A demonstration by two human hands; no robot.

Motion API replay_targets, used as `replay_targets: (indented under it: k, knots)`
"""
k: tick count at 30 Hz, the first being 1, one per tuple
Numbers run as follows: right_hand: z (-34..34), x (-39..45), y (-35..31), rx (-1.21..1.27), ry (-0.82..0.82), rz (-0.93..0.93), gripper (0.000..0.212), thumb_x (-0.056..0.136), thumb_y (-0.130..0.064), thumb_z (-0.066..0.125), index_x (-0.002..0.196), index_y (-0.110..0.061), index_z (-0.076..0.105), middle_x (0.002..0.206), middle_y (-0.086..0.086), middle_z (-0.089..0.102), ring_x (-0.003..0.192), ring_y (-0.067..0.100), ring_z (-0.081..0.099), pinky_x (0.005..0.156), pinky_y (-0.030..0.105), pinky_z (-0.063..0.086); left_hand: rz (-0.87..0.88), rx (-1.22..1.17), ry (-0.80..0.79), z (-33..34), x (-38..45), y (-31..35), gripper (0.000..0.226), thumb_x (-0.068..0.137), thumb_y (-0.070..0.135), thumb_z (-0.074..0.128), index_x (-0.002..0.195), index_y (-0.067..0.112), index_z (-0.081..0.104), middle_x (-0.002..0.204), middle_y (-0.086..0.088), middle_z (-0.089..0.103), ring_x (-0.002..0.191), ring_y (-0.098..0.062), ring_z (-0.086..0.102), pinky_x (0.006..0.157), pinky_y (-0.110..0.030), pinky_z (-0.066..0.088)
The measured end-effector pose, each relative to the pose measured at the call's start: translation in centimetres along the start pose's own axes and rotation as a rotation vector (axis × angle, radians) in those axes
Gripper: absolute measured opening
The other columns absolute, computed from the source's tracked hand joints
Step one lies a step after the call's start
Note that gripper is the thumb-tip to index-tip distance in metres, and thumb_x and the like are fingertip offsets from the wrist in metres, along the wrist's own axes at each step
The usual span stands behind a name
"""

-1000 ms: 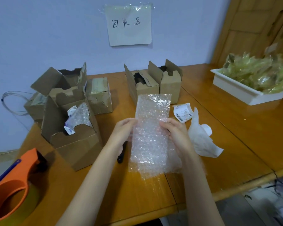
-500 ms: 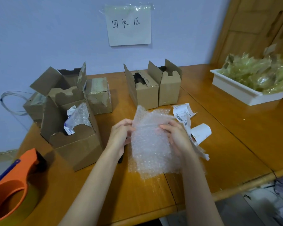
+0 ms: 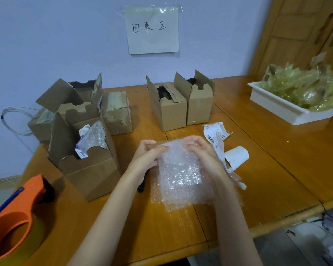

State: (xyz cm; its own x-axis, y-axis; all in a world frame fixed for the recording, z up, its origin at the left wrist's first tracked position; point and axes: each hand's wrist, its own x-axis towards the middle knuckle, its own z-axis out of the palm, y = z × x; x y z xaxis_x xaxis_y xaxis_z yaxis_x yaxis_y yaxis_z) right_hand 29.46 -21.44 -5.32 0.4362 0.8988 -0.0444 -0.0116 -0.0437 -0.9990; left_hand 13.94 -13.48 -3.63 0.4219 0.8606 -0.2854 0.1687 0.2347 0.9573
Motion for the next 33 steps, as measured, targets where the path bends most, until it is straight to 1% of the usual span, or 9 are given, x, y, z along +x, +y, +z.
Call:
replay_targets:
  k: [6, 13, 17, 19, 22, 25, 28, 30, 33]
  knots:
    - [0.1, 0.4, 0.0, 0.042, 0.023, -0.002, 0.064, 0.083, -0.006, 0.068, 0.132, -0.041, 0.048, 0.139, -0.011, 0.046, 0.126, 0.013, 0.047, 0.098, 0.034, 0.045, -0.008, 0.047, 0.053, -0.1, -0.3, 0.0, 0.040, 0.083, 0.023, 0.075, 0.116, 0.012, 0.054, 0.108, -0.009, 0.066, 0.090, -0.019, 0.067, 0.067, -0.027, 0.055]
    - [2.0, 0.1, -0.4, 0.036, -0.024, 0.171, 0.038, 0.083, -0.043, 0.071, 0.115, -0.023, 0.064, 0.104, -0.018, 0.067, 0.090, 0.003, 0.066, 0.079, 0.025, 0.052, 0.230, 0.057, 0.298, -0.3, -0.1, -0.1, 0.022, 0.084, 0.014, 0.073, 0.094, 0.025, 0.056, 0.095, -0.006, 0.069, 0.088, -0.026, 0.070, 0.082, -0.046, 0.057]
    - [3.5, 0.3, -0.7, 0.059, -0.027, 0.203, 0.017, 0.087, -0.034, 0.069, 0.101, -0.030, 0.059, 0.101, -0.012, 0.065, 0.087, 0.004, 0.061, 0.068, 0.021, 0.045, 0.231, 0.094, 0.335, -0.1, -0.6, 0.2, 0.028, 0.093, 0.034, 0.060, 0.117, 0.024, 0.048, 0.108, 0.001, 0.059, 0.103, -0.022, 0.060, 0.083, -0.035, 0.048]
    - [4.7, 0.7, -0.9, 0.060, 0.012, 0.189, 0.038, 0.086, -0.035, 0.071, 0.119, -0.025, 0.056, 0.115, -0.010, 0.061, 0.104, 0.012, 0.059, 0.073, 0.023, 0.042, 0.145, 0.073, 0.299, -0.2, -0.7, 0.3, 0.047, 0.095, 0.043, 0.053, 0.134, 0.021, 0.038, 0.117, 0.003, 0.049, 0.106, -0.017, 0.051, 0.086, -0.033, 0.039]
    - [6.2, 1.2, -0.9, 0.043, 0.046, 0.140, 0.068, 0.079, -0.040, 0.076, 0.137, -0.017, 0.048, 0.133, -0.001, 0.057, 0.117, 0.018, 0.057, 0.082, 0.028, 0.047, 0.138, 0.064, 0.312, -0.6, -0.9, 0.4, 0.056, 0.094, 0.027, 0.056, 0.142, 0.018, 0.028, 0.104, 0.006, 0.053, 0.095, -0.015, 0.053, 0.089, -0.037, 0.045]
    - [6.6, 1.4, -1.0, 0.047, 0.107, 0.091, 0.046, 0.079, -0.027, 0.077, 0.120, -0.014, 0.059, 0.116, 0.003, 0.068, 0.102, 0.019, 0.066, 0.090, 0.041, 0.054, 0.231, 0.192, 0.373, -0.7, -1.2, 0.4, 0.067, 0.090, 0.013, 0.064, 0.142, 0.017, 0.022, 0.090, 0.010, 0.055, 0.094, -0.021, 0.060, 0.091, -0.047, 0.050]
    - [6.4, 1.3, -1.4, -0.009, 0.190, -0.028, 0.020, 0.081, -0.015, 0.075, 0.098, -0.012, 0.063, 0.095, 0.003, 0.072, 0.087, 0.018, 0.069, 0.080, 0.034, 0.056, 0.308, 0.287, 0.361, -0.6, -1.7, 0.6, 0.076, 0.088, 0.015, 0.068, 0.145, 0.020, 0.018, 0.125, 0.000, 0.054, 0.104, -0.023, 0.060, 0.094, -0.045, 0.050]
    - [6.3, 1.1, -2.1, -0.064, 0.236, -0.111, 0.016, 0.080, -0.016, 0.074, 0.087, -0.014, 0.060, 0.085, -0.001, 0.068, 0.078, 0.015, 0.064, 0.074, 0.031, 0.052, 0.365, 0.369, 0.313, -0.2, -2.4, 0.5, 0.077, 0.091, 0.020, 0.065, 0.148, 0.020, 0.014, 0.151, -0.005, 0.029, 0.126, -0.022, 0.047, 0.105, -0.036, 0.041]
    - [6.5, 0.9, -4.0, -0.224, 0.318, -0.213, 0.029, 0.078, -0.025, 0.074, 0.077, -0.011, 0.049, 0.074, 0.005, 0.051, 0.067, 0.018, 0.047, 0.064, 0.034, 0.041, 0.680, 0.539, 0.428, 0.4, -4.3, 1.2, 0.071, 0.088, 0.012, 0.065, 0.147, 0.018, 0.025, 0.155, -0.005, 0.016, 0.143, -0.018, 0.025, 0.113, -0.027, 0.028]
